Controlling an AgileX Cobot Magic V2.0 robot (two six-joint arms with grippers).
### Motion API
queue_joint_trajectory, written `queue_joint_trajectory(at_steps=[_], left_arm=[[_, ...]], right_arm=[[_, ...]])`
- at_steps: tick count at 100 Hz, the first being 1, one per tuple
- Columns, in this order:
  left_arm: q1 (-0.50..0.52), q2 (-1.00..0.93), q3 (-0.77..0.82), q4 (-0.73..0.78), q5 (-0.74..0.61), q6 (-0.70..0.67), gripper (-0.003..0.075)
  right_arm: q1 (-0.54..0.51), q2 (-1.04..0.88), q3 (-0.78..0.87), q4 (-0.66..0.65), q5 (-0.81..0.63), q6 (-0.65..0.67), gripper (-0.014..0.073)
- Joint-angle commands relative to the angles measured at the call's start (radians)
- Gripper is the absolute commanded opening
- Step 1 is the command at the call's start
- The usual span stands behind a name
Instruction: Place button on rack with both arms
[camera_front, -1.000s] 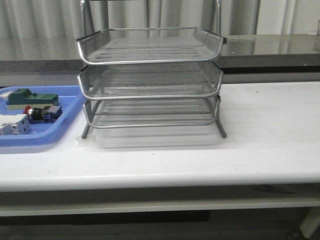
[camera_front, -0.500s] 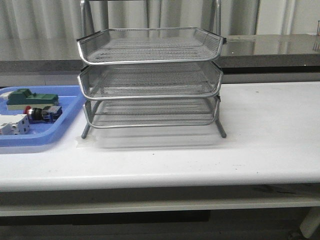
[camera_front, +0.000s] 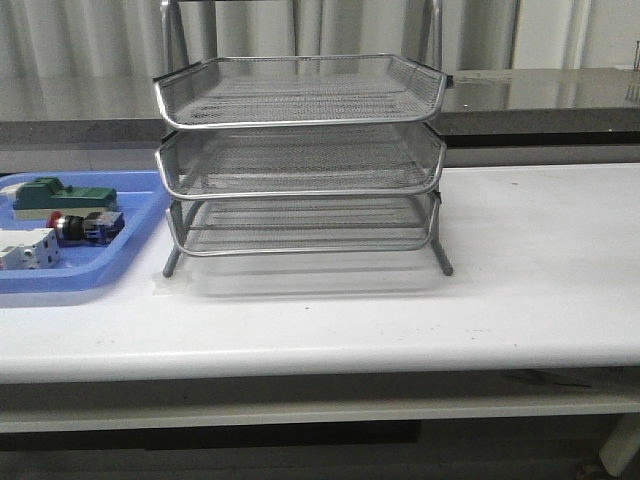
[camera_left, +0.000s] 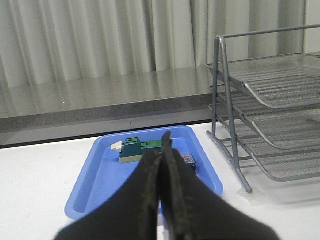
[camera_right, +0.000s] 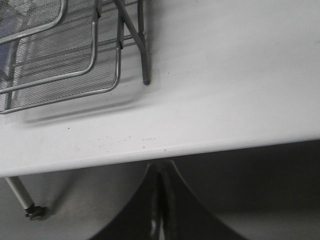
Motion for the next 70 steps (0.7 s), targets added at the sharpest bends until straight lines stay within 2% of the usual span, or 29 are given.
queue_joint_trajectory(at_steps=[1, 9, 26, 31, 51, 70], left_arm=[[0.002, -0.030, 0.033, -0.005, -0.082, -0.010, -0.0020], [0.002, -0.030, 0.033, -0.005, -0.082, -0.010, -0.0020], [0.002, -0.030, 0.033, -0.005, -0.082, -0.010, -0.0020], [0.002, -0.030, 0.033, -0.005, -0.082, -0.010, -0.0020], [0.002, -0.030, 0.033, -0.005, -0.082, -0.010, -0.0020], [0.002, -0.030, 0.033, -0.005, -0.082, -0.010, -0.0020]], right_arm=[[-0.007, 0.032, -0.037, 0.106, -0.070, -0.009, -0.0034], [-0.007, 0.063, -0.037, 0.174, -0.071, -0.036, 0.0052], [-0.006, 0.110, -0.037, 0.310, -0.083, -0.120, 0.0365], [-0.006, 0.122, -0.037, 0.349, -0.104, -0.149, 0.0421], [-0.006, 0.211, -0.039, 0.556, -0.202, -0.284, 0.0437], [0.012, 0.345, -0.085, 0.793, -0.195, -0.521, 0.0437]])
